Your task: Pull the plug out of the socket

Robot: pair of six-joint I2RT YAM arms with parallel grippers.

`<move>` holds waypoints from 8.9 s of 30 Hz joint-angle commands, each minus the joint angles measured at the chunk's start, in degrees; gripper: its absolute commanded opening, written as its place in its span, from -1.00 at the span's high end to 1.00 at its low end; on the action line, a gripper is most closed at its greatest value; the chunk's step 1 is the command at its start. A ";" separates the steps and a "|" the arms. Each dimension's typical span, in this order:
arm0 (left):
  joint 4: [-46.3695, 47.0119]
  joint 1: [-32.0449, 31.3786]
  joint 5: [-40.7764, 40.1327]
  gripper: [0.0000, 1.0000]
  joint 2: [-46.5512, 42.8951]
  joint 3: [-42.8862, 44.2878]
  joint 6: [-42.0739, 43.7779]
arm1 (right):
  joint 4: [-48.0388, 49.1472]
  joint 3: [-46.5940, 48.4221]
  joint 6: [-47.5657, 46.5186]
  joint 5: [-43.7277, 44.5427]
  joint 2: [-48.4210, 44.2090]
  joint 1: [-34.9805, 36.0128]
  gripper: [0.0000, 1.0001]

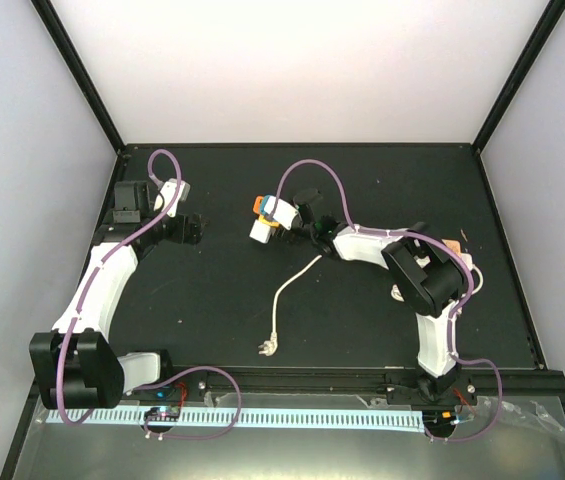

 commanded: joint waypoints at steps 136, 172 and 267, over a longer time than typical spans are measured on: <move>-1.26 -19.82 -8.83 0.35 23.15 4.02 17.68 | 14.39 -12.21 26.97 -19.86 -4.39 -2.61 -0.98; -2.31 -19.56 -4.01 0.21 24.06 4.01 18.35 | 17.22 -10.51 29.77 -11.68 -1.24 1.97 -0.23; -9.80 9.35 -10.85 0.34 55.97 45.57 12.30 | 15.45 -12.99 28.80 -10.60 1.36 2.06 0.58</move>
